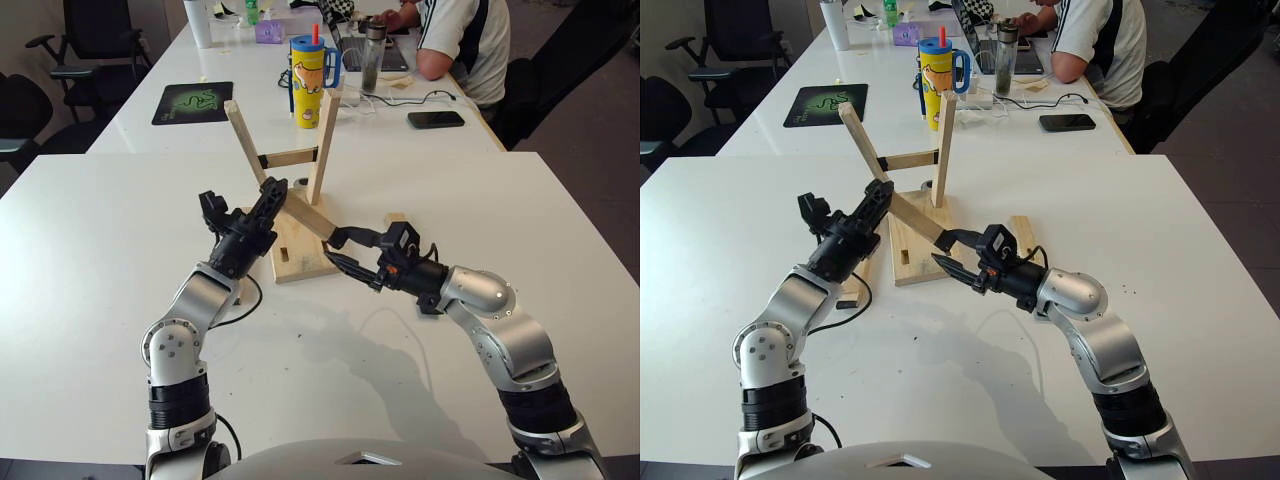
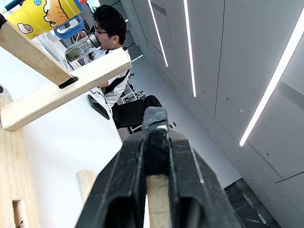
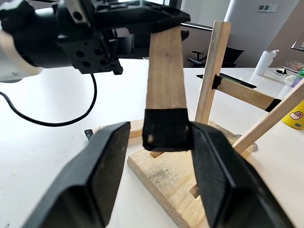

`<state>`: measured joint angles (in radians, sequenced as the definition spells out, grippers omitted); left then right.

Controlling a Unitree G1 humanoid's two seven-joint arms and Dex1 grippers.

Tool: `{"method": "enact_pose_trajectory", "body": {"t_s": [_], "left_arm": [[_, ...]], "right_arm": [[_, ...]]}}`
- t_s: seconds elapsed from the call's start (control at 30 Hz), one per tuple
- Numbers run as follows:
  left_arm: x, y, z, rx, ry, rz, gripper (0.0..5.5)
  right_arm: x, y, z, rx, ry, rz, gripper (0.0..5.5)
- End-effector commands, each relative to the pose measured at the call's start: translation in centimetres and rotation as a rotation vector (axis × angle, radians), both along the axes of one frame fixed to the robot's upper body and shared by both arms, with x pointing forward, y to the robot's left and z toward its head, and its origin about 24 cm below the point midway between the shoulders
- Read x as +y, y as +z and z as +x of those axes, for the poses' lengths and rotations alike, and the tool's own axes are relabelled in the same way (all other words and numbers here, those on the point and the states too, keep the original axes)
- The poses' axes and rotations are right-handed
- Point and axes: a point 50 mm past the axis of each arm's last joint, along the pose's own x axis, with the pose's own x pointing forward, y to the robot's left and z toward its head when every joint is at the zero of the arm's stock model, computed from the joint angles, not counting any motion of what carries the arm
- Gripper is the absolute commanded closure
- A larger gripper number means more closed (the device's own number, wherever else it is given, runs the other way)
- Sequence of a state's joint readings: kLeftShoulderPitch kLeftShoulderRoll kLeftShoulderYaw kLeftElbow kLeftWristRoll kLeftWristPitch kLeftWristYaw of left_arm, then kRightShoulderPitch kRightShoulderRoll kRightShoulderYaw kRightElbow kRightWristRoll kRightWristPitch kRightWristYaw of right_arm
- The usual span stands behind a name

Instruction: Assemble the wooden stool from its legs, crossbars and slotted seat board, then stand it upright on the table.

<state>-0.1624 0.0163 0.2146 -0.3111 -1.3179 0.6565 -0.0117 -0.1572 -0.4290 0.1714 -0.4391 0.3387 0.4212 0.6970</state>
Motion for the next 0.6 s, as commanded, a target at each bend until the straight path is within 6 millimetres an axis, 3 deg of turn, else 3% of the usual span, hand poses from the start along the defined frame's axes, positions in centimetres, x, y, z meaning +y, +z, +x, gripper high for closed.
{"method": "enact_pose_trajectory", "body": {"t_s": [0.03, 0.23, 0.53, 0.6], "left_arm": [[2.8, -0.9, 1.5, 0.026, 0.149, 0.145, 5.10], [6.9, -3.3, 3.0, 0.001, 0.346, 0.507, 5.10], [6.9, -5.4, 3.3, -0.043, 0.459, 0.614, 5.10], [7.0, -5.2, 3.5, -0.059, 0.494, 0.611, 5.10]], "right_arm": [[-0.5, 0.8, 0.7, -0.011, -0.068, 0.064, 3.09], [-2.1, 0.8, 2.6, -0.019, -0.270, 0.114, 3.09], [-3.4, -0.6, 4.0, 0.043, -0.499, 0.149, 4.31], [-3.5, -0.9, 4.0, 0.059, -0.526, 0.158, 4.36]]}}
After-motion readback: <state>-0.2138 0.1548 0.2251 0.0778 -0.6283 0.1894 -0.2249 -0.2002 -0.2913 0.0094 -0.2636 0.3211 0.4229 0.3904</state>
